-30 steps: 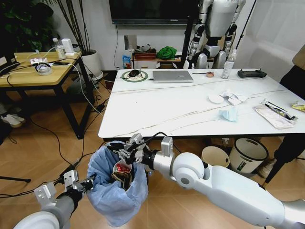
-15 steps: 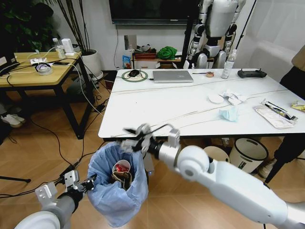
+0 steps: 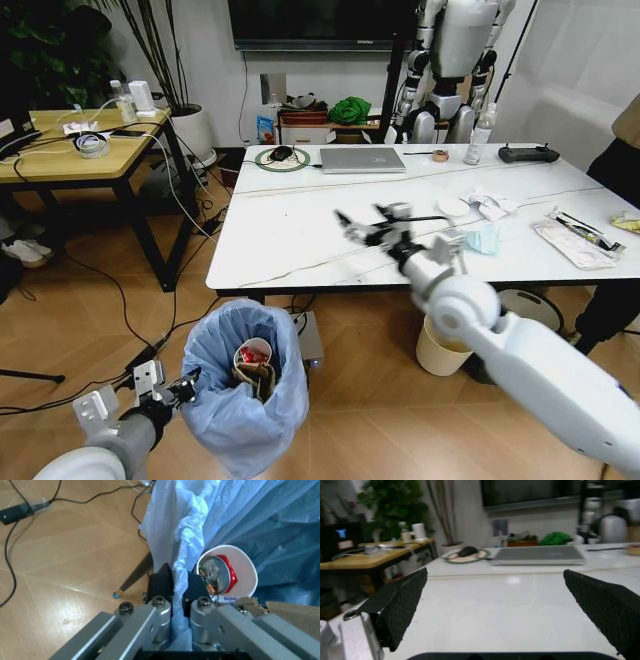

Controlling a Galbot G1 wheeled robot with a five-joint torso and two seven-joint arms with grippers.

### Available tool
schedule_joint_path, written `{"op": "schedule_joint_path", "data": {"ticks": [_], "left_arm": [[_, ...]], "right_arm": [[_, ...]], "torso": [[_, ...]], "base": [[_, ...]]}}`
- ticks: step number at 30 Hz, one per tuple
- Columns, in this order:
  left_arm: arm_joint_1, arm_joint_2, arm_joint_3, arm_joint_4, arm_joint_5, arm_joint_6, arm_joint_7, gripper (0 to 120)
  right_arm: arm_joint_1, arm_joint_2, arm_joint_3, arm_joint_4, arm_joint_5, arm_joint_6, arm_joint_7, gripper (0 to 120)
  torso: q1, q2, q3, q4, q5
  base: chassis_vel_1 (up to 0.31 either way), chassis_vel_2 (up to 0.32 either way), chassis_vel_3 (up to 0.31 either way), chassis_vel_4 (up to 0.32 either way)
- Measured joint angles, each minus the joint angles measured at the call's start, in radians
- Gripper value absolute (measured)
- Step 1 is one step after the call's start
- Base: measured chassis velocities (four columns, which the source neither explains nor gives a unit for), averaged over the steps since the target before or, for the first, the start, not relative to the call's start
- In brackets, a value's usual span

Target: Pick up the trash bin and place the trash from the table into it.

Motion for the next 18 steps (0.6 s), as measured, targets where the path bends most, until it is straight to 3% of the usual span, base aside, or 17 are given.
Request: {"op": "schedule_joint_path", "data": {"ticks": [1,3,7,9,13,18], "left_arm": [[0.0,0.0,0.0,0.0,0.0,0.0,0.0,0],[0.0,0.003,0.0,0.0,0.005,-0.002,0.006,0],[-0.018,0.005,0.001,0.008,0.013,-0.006,0.013,0],[-0.018,0.005,0.002,0.01,0.015,-0.007,0.015,0],[-0.017,0.004,0.008,0.016,0.026,-0.011,0.024,0],[-0.016,0.001,0.017,0.016,0.034,-0.013,0.027,0]], "right_arm": [[0.0,0.0,0.0,0.0,0.0,0.0,0.0,100],[-0.091,-0.01,0.102,0.006,-0.009,0.006,-0.011,100],[-0.319,0.027,0.379,0.058,-0.033,0.034,-0.067,100],[-0.347,0.035,0.404,0.064,-0.039,0.038,-0.075,100],[-0.558,0.106,0.591,0.092,-0.13,0.097,-0.172,100],[-0.659,0.175,0.703,0.12,-0.179,0.131,-0.248,100]], "torso": [[0.0,0.0,0.0,0.0,0.0],[0.0,0.0,0.0,-0.0003,0.0002],[0.0,0.0,0.0,0.0,0.0],[0.0,0.0,0.0,0.0002,0.0],[0.0,0.0,0.0,-0.0002,0.0],[0.0,0.0,0.0,-0.0001,-0.0006]], "base": [[0.0,0.0,0.0,0.0],[0.0,0.0,0.0,0.0],[0.0,0.0,0.0,0.0],[0.0,0.0,0.0,0.0],[0.0,0.0,0.0,0.0],[0.0,0.0,0.0,0.0]]}}
